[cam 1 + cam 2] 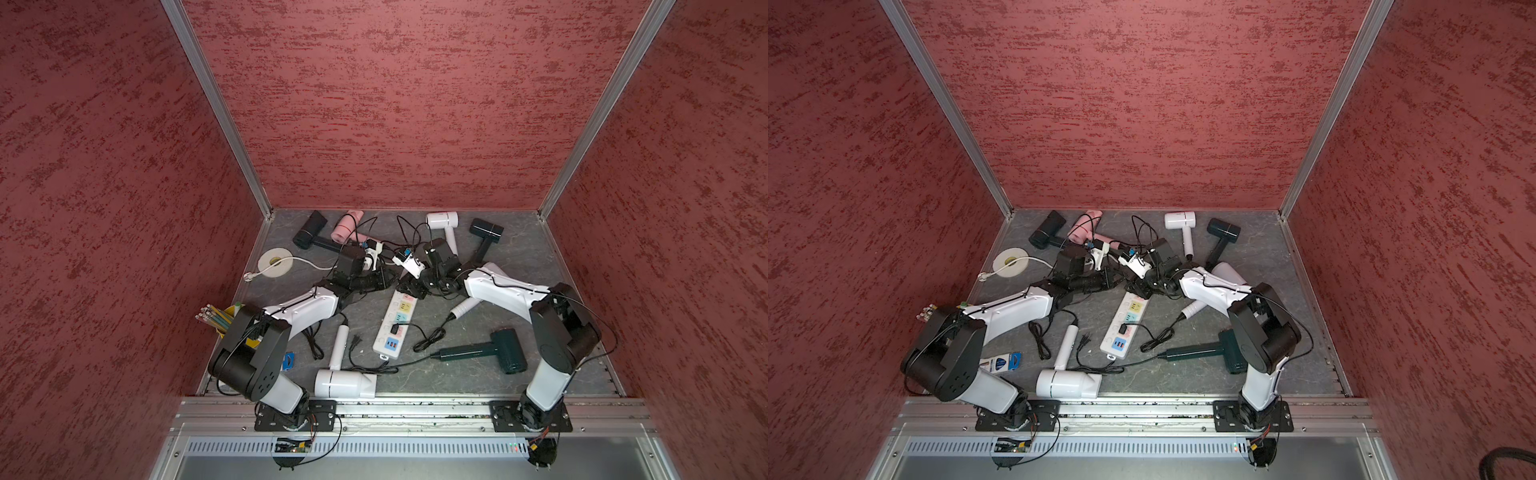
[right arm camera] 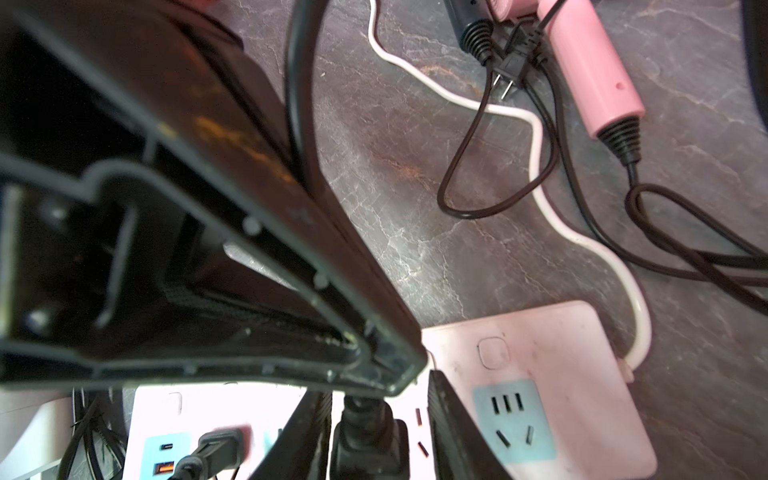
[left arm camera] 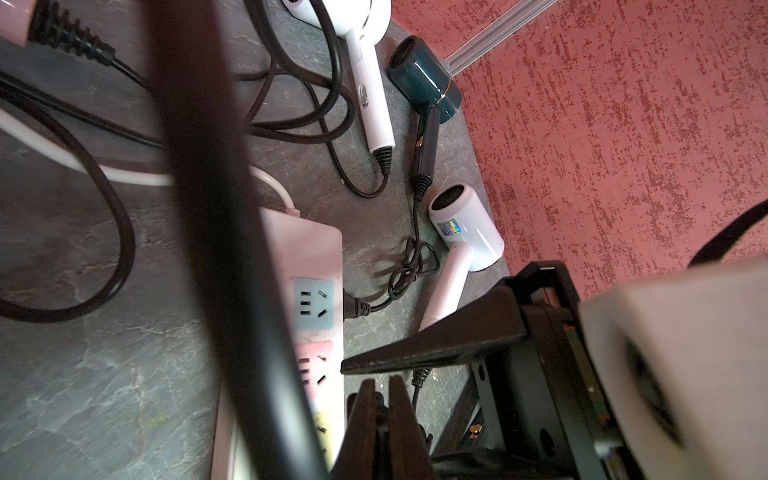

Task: Charge the blow dryers
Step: Pick up the plug from the center of the board.

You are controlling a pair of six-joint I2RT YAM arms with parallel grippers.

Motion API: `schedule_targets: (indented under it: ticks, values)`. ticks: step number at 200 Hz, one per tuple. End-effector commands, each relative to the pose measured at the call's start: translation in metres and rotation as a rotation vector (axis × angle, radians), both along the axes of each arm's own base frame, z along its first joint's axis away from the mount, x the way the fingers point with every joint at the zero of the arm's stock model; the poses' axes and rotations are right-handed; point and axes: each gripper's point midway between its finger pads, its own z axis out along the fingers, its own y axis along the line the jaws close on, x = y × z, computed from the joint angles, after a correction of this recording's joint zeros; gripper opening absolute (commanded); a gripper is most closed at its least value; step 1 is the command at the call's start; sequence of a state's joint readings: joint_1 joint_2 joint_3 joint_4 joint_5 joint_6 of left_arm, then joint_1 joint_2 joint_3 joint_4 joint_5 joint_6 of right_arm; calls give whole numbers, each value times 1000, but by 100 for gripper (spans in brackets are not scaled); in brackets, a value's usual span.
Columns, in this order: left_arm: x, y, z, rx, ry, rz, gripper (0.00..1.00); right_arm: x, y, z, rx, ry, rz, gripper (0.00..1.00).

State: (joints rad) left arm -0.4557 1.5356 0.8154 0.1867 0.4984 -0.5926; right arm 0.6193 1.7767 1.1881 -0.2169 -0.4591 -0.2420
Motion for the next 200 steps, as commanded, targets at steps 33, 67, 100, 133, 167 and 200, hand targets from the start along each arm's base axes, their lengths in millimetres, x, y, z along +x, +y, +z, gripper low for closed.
schedule_targets:
  ticks: [33, 67, 100, 133, 167, 200]
  values:
    - [-1, -5, 12, 54, -71, -10, 0, -1, -2, 13, -45, 1, 13, 42]
    - [-2, -7, 13, 78, -84, -14, 0, 0, 0, 15, -57, 11, 22, 41]
    - [-3, -7, 13, 78, -85, -14, 0, 0, 2, 9, -67, 40, 34, 36]
    - [-3, -7, 13, 78, -87, -13, 0, -1, 3, 5, -68, 54, 38, 30]
    - [-3, -8, 15, 71, -90, -18, 0, 0, 7, 5, -56, 63, 45, 19]
    - [-3, -7, 15, 69, -88, -12, 6, 1, 10, 5, -45, 69, 49, 0]
